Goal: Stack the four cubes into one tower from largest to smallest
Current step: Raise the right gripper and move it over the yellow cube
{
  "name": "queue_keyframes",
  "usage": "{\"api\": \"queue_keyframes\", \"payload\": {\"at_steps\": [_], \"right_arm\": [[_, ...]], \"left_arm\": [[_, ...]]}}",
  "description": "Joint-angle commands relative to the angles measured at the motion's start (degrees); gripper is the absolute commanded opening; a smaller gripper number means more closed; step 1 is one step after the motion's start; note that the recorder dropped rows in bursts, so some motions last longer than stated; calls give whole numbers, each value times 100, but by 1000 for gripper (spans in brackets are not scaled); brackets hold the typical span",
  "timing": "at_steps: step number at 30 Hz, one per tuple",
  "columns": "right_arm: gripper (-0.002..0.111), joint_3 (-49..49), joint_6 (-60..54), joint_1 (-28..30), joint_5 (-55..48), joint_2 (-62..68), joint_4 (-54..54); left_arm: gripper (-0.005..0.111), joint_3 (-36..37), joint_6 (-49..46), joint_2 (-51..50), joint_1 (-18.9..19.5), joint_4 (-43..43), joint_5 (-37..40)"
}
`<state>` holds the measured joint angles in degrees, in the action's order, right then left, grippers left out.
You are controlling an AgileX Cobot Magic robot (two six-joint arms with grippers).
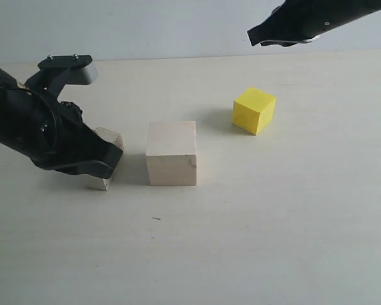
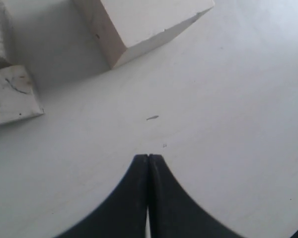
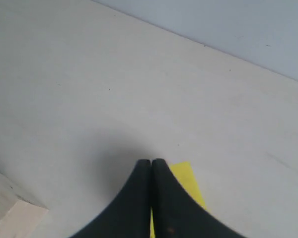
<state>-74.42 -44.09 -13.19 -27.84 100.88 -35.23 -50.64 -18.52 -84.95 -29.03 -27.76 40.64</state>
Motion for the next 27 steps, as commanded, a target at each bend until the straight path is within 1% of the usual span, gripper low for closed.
{"api": "queue_keyframes", "payload": {"at_steps": [1,3,7,9,10,13,14,16,17,19,22,27], "right_arm": [[0,-770,691,31,-713,590,1375],[0,-932,712,31,-900,808,1756],[0,-1052,404,31,-957,1018,1749],[3,-1052,187,31,-957,1080,1551],[7,-1052,162,31,-957,1117,1469],[25,-1052,162,21,-957,1235,1397],[37,-1052,80,21,-957,1287,1397],[54,-1052,36,21,-975,1350,1407],[65,-1052,59,21,-975,1391,1407],[76,-1052,59,21,-961,1430,1431],[75,-1052,59,21,-896,1440,1474],[73,-1052,-84,21,-758,1439,1508]], "left_arm": [[0,1,399,370,-7,366,84],[0,1,537,549,-7,500,174],[0,1,593,854,-7,632,350],[0,1,616,944,-7,653,365],[0,1,614,991,-7,653,365],[0,1,614,1038,-7,666,408],[0,1,614,1047,-7,666,433],[0,1,614,1047,-7,666,588],[0,1,614,1047,-7,666,666],[0,1,614,1061,-7,678,830],[0,1,614,1100,-7,706,1023],[0,1,614,1235,-7,772,1106]]}}
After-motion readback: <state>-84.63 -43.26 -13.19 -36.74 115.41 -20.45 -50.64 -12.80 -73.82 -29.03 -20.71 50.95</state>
